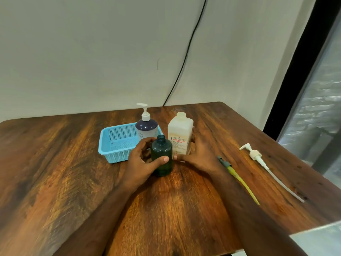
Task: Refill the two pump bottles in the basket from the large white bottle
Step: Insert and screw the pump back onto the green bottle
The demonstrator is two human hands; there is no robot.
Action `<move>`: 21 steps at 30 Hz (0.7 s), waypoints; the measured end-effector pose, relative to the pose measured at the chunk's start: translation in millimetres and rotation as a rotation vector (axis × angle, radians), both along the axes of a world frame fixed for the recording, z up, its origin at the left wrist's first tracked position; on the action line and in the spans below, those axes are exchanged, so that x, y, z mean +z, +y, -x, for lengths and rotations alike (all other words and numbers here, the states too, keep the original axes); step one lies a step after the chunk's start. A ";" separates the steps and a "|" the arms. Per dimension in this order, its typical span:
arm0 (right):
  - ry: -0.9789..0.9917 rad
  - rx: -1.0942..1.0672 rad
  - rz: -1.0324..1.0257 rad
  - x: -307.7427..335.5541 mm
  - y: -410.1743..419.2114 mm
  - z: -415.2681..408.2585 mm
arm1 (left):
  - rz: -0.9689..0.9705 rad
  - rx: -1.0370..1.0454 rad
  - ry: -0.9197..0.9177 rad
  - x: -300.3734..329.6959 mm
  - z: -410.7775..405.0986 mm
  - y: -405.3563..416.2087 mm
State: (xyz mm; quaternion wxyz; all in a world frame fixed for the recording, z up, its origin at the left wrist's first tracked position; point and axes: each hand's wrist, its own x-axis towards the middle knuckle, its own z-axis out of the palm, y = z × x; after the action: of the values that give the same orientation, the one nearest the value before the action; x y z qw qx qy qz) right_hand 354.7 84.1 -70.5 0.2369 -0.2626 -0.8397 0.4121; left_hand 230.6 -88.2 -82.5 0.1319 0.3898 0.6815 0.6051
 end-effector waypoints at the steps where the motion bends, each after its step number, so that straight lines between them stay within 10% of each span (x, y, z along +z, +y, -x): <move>1: -0.009 -0.017 -0.004 2.4 -1.1 -4.2 | 0.008 -0.023 -0.003 0.0 -1.0 -0.3; 9: -0.254 -0.434 -0.405 8.4 1.6 -60.8 | 0.054 -0.125 -0.016 -3.8 -6.4 2.4; 21: -0.474 -0.324 -0.269 9.7 3.9 -85.1 | 0.059 -0.094 0.035 -2.0 -7.8 -4.9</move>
State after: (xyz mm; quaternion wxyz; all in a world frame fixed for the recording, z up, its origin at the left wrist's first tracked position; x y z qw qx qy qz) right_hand 439.8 88.0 -60.8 0.1300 -0.4481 -0.8656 0.1816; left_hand 238.3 -93.1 -84.5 0.1596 0.4280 0.6822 0.5709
